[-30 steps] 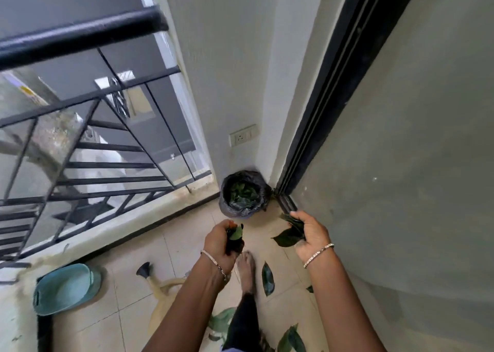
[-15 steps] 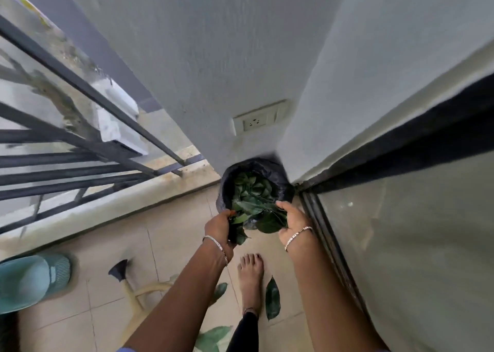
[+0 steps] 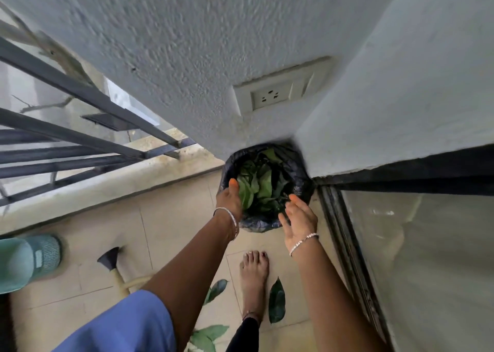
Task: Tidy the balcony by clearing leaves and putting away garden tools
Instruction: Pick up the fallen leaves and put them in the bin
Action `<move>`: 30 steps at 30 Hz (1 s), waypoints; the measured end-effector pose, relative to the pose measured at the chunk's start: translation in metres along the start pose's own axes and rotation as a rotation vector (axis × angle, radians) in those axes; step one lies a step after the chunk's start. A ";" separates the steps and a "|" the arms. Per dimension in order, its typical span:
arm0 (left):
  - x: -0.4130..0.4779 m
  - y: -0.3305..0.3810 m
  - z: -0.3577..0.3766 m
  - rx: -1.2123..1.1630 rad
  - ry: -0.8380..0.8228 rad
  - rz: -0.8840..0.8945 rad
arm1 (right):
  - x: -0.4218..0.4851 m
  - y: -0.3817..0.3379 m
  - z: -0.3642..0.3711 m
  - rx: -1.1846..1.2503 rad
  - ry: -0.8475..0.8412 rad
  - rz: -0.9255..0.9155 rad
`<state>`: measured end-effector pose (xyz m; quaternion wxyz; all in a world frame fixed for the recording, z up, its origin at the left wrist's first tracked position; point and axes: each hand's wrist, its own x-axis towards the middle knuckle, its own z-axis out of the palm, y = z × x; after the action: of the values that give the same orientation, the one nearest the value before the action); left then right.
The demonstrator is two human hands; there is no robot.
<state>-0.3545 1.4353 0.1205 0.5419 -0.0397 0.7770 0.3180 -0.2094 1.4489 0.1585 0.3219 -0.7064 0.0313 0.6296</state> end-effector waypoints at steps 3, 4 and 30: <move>-0.008 -0.008 -0.005 -0.049 -0.015 -0.056 | -0.011 0.007 -0.019 0.049 0.066 0.029; -0.029 0.002 -0.006 -0.049 -0.019 -0.056 | -0.018 0.008 -0.024 0.059 0.079 0.031; -0.518 -0.031 -0.168 -0.180 -0.361 0.352 | -0.493 -0.010 -0.208 0.142 -0.174 -0.524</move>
<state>-0.2674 1.1737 0.5909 0.6022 0.1053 0.6313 0.4773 -0.1256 1.1763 0.6106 0.5237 -0.6094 -0.1363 0.5795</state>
